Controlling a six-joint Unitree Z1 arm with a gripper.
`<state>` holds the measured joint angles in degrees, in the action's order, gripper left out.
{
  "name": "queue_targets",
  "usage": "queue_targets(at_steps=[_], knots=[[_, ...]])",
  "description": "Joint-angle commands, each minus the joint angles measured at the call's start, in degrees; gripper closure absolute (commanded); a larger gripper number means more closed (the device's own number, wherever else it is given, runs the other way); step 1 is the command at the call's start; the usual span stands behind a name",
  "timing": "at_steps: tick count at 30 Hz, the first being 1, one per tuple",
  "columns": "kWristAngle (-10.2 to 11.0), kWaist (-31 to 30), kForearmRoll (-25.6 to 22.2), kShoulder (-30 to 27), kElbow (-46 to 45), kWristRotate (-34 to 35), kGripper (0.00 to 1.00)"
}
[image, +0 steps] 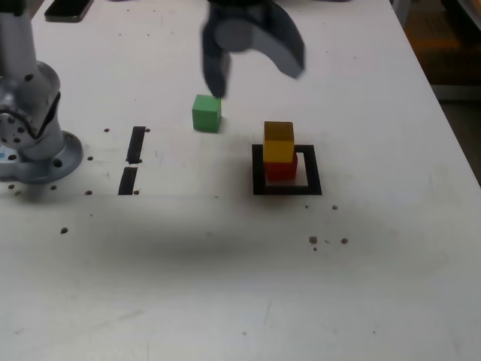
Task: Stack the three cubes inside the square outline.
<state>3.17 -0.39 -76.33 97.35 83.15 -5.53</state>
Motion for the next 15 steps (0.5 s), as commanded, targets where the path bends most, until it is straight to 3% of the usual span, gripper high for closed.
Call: queue_targets(at_steps=[1, 8, 15], knots=[[0.2, 0.9, -0.8, -1.3, -1.1, -0.9, 0.02], [0.7, 6.4, -1.3, -4.8, -8.0, -9.3, 0.01], [3.8, 9.2, 3.6, -4.5, -13.5, -18.1, 0.0]])
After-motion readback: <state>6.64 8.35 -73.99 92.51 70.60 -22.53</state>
